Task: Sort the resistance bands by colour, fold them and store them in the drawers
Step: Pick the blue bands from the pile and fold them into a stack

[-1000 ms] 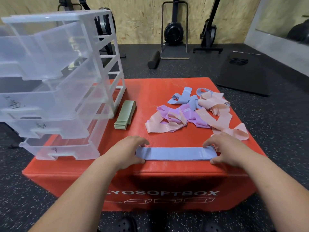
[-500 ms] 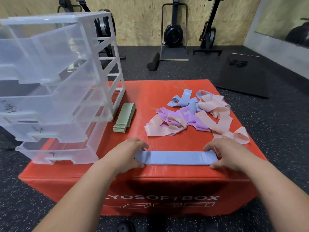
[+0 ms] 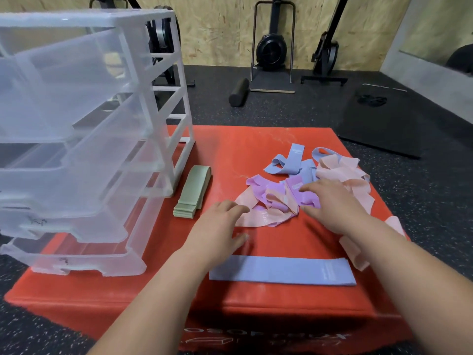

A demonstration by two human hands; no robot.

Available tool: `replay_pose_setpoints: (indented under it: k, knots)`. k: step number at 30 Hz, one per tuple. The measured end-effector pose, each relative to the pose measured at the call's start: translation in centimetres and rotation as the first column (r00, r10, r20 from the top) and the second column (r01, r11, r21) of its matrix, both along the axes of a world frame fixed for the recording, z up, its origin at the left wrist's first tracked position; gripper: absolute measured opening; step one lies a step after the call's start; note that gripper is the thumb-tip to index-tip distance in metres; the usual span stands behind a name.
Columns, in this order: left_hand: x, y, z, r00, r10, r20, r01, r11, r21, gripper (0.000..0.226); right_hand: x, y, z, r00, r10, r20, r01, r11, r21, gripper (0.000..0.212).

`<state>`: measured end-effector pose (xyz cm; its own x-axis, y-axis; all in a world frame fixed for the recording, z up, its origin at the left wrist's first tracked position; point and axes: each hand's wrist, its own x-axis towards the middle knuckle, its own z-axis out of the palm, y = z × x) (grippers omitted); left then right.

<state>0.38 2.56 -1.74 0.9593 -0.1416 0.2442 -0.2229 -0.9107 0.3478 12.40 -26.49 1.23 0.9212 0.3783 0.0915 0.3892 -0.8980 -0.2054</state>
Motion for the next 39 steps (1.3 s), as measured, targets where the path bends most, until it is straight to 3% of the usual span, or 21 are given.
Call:
replay_pose_setpoints:
  k: [8,12,18,21,23,26,29,32,37,39]
  knots:
    - [3.3,1.1,-1.4,0.999,0.024,0.045,-0.022,0.998,-0.051,0.065,9.7,4.4,-0.7,0.997,0.066,0.035,-0.049,0.934,-0.354,0.055]
    - [3.8,1.1,-1.7,0.999,0.015,0.050,-0.012,0.997,-0.071,0.063,11.7,6.3,-2.1,0.996,0.024,0.087,0.009,0.935,-0.354,0.054]
    - [4.0,0.9,-1.8,1.000,0.010,0.022,-0.008,0.998,-0.067,0.058,12.2,8.1,-3.5,0.968,-0.094,0.231,0.185,0.893,-0.409,0.023]
    - [3.8,0.6,-1.7,1.000,0.011,0.008,-0.010,0.998,-0.064,0.058,11.9,7.8,-3.2,0.949,-0.095,0.301,0.223,0.877,-0.425,0.019]
    - [3.6,0.4,-1.4,1.000,0.009,0.010,-0.009,0.997,-0.073,0.057,11.8,7.2,-2.4,0.941,-0.084,0.327,0.196,0.925,-0.326,0.016]
    - [3.3,0.1,-0.8,1.000,0.010,0.013,-0.009,0.993,-0.114,0.054,11.0,6.1,0.5,0.961,-0.099,0.258,0.103,0.995,-0.003,0.010]
    - [2.9,-0.1,-0.2,1.000,0.012,0.028,-0.007,0.983,-0.184,0.050,9.8,4.9,3.6,0.982,-0.038,0.184,-0.006,0.973,0.232,0.005]
    - [2.6,-0.4,0.5,0.999,0.025,0.038,-0.014,0.964,-0.265,0.044,6.7,3.7,6.0,0.994,0.022,0.109,-0.069,0.891,0.449,0.005]
    - [2.1,-2.1,1.3,0.999,0.032,-0.016,-0.035,0.899,-0.436,0.043,-1.3,1.7,4.8,0.998,0.043,0.038,-0.057,0.773,0.631,0.010]
    - [1.8,-3.1,1.3,0.997,-0.015,-0.078,-0.024,0.878,-0.478,0.044,-4.0,0.9,2.4,0.999,0.034,0.030,-0.045,0.794,0.606,0.012]
